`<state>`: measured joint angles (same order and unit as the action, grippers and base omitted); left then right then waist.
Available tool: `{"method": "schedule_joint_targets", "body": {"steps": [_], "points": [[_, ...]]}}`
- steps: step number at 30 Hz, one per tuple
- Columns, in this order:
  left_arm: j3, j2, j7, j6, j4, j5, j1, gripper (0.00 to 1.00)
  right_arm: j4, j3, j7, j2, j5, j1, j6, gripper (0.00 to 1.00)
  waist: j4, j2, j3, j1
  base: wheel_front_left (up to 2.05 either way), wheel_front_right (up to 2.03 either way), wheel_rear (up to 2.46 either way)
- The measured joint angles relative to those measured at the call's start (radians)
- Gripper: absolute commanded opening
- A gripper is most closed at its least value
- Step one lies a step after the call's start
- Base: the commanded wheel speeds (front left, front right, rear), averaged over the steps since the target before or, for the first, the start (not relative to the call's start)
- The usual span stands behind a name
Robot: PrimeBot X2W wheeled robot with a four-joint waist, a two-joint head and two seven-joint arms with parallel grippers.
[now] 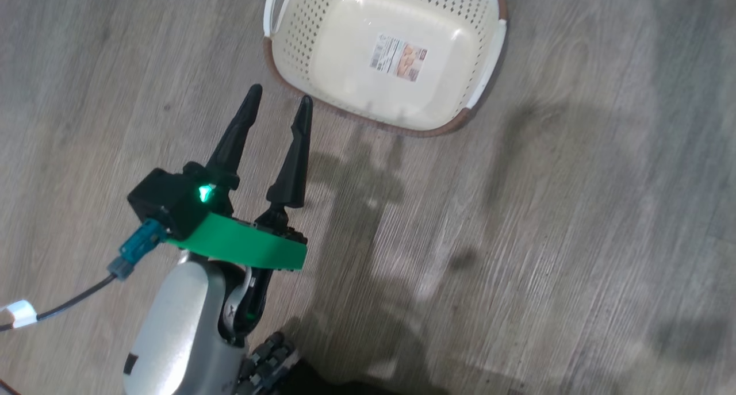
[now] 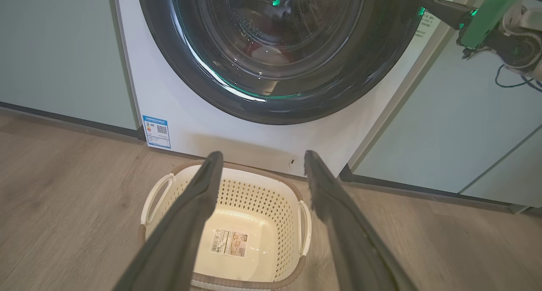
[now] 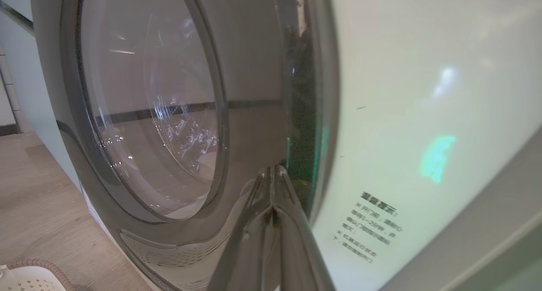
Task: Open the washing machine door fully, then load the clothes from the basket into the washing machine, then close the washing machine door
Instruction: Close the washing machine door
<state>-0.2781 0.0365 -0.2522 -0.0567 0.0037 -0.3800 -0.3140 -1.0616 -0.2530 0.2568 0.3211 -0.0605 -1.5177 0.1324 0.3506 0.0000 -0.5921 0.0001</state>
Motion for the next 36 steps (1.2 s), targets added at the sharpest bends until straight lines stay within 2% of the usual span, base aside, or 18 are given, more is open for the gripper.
{"method": "schedule_joint_targets", "body": {"steps": [5, 8, 18, 19, 25, 29, 36], "points": [[0.021, 0.0, 0.0, 0.003, 0.001, 0.005, 0.0, 1.0, 0.076, 0.027, 0.0, -0.012, -0.001, 0.092, -0.001, 0.0, -0.019, 0.0001, 0.039, 0.0, 0.0, 0.0, 0.0], [0.039, 0.0, 0.0, 0.001, 0.008, 0.03, 0.006, 1.0, 0.153, 0.026, 0.0, -0.039, 0.025, 0.24, -0.001, 0.0, -0.04, 0.0001, 0.09, -0.0001, 0.0, 0.0, 0.0], [0.128, 0.001, 0.0, -0.012, 0.031, 0.084, 0.098, 1.0, 0.405, 0.029, 0.0, -0.073, 0.174, 0.588, -0.001, 0.0, -0.131, 0.0001, 0.25, -0.0001, 0.0, 0.0, 0.0], [0.128, 0.001, 0.0, -0.012, 0.031, 0.084, 0.098, 1.0, 0.405, 0.029, 0.0, -0.073, 0.174, 0.588, -0.001, 0.0, -0.131, 0.0001, 0.25, -0.0001, 0.0, 0.0, 0.0], [0.137, 0.001, 0.0, -0.022, 0.033, 0.109, 0.133, 1.0, 0.58, 0.138, 0.0, -0.117, 0.216, 0.822, -0.001, 0.0, -0.203, 0.0001, 0.336, -0.0002, 0.0, 0.0, 0.0], [0.151, 0.001, 0.0, -0.015, 0.033, 0.108, 0.155, 1.0, 0.694, 0.212, 0.0, -0.188, 0.224, 0.958, -0.001, 0.0, -0.248, 0.0001, 0.383, -0.0002, 0.0, 0.0, 0.0], [0.192, 0.002, 0.0, 0.006, 0.035, 0.108, 0.182, 1.0, 0.819, 0.269, 0.0, -0.253, 0.23, 1.145, -0.001, 0.0, -0.321, 0.0001, 0.443, -0.0002, 0.0, 0.0, 0.0]]}}
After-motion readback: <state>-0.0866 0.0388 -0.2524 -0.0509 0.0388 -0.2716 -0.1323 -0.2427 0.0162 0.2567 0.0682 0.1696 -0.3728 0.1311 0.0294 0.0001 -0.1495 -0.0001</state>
